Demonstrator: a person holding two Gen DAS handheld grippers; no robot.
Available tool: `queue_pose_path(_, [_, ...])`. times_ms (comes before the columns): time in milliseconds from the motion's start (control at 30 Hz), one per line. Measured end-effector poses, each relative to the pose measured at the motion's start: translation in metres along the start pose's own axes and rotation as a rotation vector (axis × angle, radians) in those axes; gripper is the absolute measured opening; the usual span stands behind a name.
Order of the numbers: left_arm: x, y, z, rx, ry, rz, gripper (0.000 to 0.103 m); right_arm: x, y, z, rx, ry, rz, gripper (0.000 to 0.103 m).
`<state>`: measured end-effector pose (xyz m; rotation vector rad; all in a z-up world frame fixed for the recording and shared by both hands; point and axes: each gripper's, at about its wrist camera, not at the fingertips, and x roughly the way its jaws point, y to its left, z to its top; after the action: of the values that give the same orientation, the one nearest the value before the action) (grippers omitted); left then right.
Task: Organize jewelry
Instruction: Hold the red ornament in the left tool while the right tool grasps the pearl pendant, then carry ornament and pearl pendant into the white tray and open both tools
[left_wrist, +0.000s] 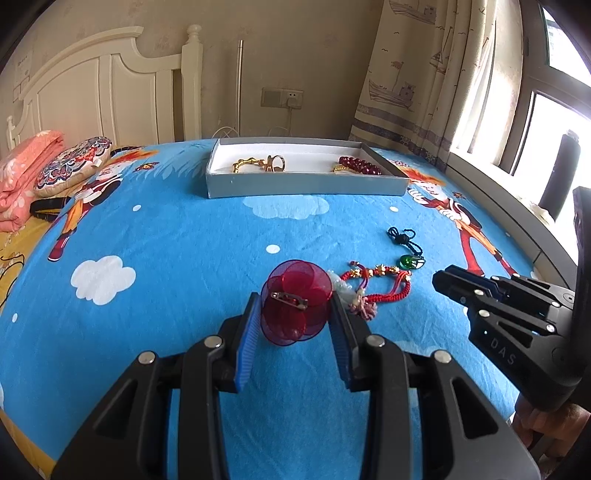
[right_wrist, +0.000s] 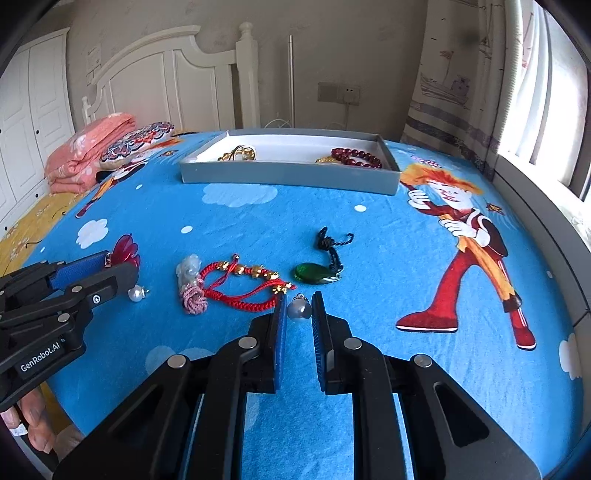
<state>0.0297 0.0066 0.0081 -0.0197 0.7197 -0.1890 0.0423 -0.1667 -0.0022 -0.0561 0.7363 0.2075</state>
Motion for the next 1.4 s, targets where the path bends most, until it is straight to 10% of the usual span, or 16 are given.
queue_pose_path(1400, [0.037,0.002,0.086,0.071,-0.04,0.065,0.035,0.026,-0.03,0.078,0.059,-0.053,-0.002,0.015])
